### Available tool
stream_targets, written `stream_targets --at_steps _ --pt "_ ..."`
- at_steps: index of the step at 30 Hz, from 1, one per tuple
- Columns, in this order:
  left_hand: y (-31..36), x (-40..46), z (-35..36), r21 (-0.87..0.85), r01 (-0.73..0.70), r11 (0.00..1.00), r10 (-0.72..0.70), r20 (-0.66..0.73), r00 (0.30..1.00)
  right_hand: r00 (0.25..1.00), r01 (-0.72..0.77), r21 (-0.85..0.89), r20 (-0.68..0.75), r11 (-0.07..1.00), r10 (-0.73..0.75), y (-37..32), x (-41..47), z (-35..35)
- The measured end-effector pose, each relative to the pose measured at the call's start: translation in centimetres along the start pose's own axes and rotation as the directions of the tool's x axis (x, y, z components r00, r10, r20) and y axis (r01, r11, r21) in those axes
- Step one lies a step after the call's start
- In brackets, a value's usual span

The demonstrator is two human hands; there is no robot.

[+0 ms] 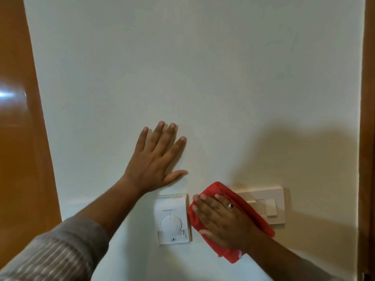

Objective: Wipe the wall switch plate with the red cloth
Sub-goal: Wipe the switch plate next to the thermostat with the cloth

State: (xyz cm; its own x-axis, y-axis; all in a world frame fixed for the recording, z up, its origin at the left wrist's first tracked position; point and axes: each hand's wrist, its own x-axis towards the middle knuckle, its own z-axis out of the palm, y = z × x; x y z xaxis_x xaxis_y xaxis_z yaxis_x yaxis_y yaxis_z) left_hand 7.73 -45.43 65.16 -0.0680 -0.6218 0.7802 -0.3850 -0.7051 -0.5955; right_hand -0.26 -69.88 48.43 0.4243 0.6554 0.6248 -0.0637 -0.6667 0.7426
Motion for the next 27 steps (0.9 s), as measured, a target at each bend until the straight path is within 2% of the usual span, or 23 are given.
stream_targets --at_steps 3,5,7,9,11,13,15,18,20,21,23,25,27 --pt "-0.8 0.1 2.0 0.019 -0.041 0.999 0.042 -0.024 0.999 0.976 0.217 0.037 -0.001 0.976 -0.217 1.8 -0.6 0.0" --pt "-0.7 -0.1 2.8 0.003 -0.02 1.0 0.02 -0.085 0.996 0.971 0.239 0.055 -0.028 0.969 -0.238 2.3 -0.6 -0.2" --pt "-0.6 0.0 3.4 -0.002 -0.019 1.0 0.019 -0.129 0.991 0.987 0.156 0.035 -0.041 0.987 -0.155 1.9 -0.4 -0.2" --pt "-0.5 -0.1 3.4 -0.002 -0.002 1.0 0.002 -0.131 0.991 0.998 -0.026 0.021 -0.06 0.999 0.028 0.5 -0.1 -0.2" --pt "-0.2 -0.1 3.4 -0.004 0.059 0.998 -0.059 -0.118 0.991 0.967 -0.249 0.013 -0.054 0.968 0.249 -1.2 0.5 -0.1" --pt "0.3 -0.3 3.4 -0.012 0.18 0.984 -0.18 -0.093 0.979 0.933 -0.357 0.004 -0.052 0.934 0.357 -2.5 1.0 0.1" --pt "1.0 -0.5 3.3 -0.025 0.3 0.954 -0.301 -0.077 0.951 0.968 -0.242 0.0 -0.063 0.97 0.241 -2.4 0.5 0.5" --pt "1.3 -0.7 3.1 -0.054 0.396 0.917 -0.397 -0.026 0.917 0.997 0.077 -0.021 -0.01 0.997 -0.077 0.1 -1.0 0.0" --pt "1.3 -0.8 3.1 -0.066 0.408 0.911 -0.41 -0.023 0.912 0.99 0.139 -0.037 0.022 0.99 -0.138 1.2 -1.4 -0.3" --pt "1.3 -0.7 3.1 -0.068 0.404 0.912 -0.407 -0.03 0.913 0.995 0.097 -0.045 0.014 0.994 -0.097 1.3 -1.2 -0.3" --pt "1.3 -0.7 3.3 -0.069 0.398 0.915 -0.402 -0.043 0.915 0.995 -0.088 -0.023 -0.048 0.996 0.087 0.6 -0.4 -0.2" --pt "1.3 -0.7 3.7 -0.066 0.393 0.917 -0.397 -0.063 0.916 0.965 -0.24 0.026 -0.106 0.97 0.242 -0.6 1.0 0.0" --pt "1.1 -0.7 3.9 -0.06 0.391 0.919 -0.395 -0.082 0.915 0.963 -0.234 0.036 -0.128 0.972 0.237 -1.1 1.7 0.2"
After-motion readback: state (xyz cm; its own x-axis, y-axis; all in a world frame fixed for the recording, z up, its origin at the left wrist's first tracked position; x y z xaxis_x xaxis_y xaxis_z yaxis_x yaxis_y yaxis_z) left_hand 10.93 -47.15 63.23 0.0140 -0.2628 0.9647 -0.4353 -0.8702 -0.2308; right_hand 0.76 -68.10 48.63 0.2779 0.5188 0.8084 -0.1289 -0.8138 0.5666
